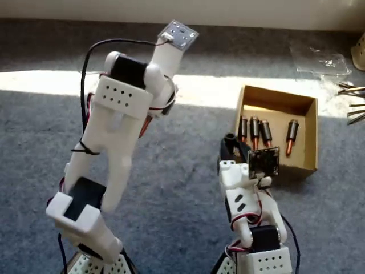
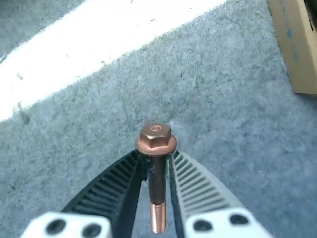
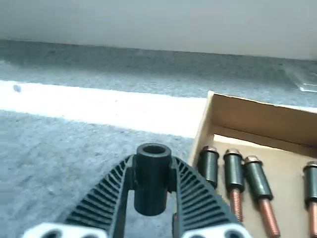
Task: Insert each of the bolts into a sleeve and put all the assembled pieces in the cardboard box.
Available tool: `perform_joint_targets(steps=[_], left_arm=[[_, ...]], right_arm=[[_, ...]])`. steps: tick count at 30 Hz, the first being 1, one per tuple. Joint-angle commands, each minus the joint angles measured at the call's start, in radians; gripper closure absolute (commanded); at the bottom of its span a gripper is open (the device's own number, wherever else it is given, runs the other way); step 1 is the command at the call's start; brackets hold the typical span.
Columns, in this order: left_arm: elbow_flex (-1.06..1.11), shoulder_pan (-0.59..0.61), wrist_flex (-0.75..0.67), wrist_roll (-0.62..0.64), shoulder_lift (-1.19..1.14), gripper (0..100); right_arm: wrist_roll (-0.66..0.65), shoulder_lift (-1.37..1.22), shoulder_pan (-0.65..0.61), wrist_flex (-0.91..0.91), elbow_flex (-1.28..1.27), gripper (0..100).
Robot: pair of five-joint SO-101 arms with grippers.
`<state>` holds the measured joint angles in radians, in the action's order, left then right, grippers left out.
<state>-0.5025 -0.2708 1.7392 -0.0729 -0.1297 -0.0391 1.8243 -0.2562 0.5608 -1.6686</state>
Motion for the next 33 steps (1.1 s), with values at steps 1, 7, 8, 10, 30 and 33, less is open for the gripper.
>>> perform_joint_targets(steps=[1,7,8,10,30,33], left_arm=[[0.125,0.01,0.0,0.0,0.206,99],[0.337,0.012,-0.002,-0.032,0.518,99],[0.36,0.012,-0.002,-0.068,0.573,99],[0.401,0.012,-0.026,-0.133,0.682,99],[1.156,0.008,-0.752,-0.014,1.314,99],[1.233,0.005,-0.864,0.003,1.357,99]], right_arm=[[-0.084,0.01,-0.156,-0.033,-0.042,99.5],[-0.258,0.01,-0.366,-0.036,-0.041,99.5],[-0.259,0.01,-0.383,-0.039,-0.041,99.5],[-0.259,0.01,-0.401,-0.087,-0.041,99.5],[-0.089,0.002,-0.4,-0.286,-0.11,99.5],[-0.089,0.002,-0.4,-0.285,-0.11,99.5]])
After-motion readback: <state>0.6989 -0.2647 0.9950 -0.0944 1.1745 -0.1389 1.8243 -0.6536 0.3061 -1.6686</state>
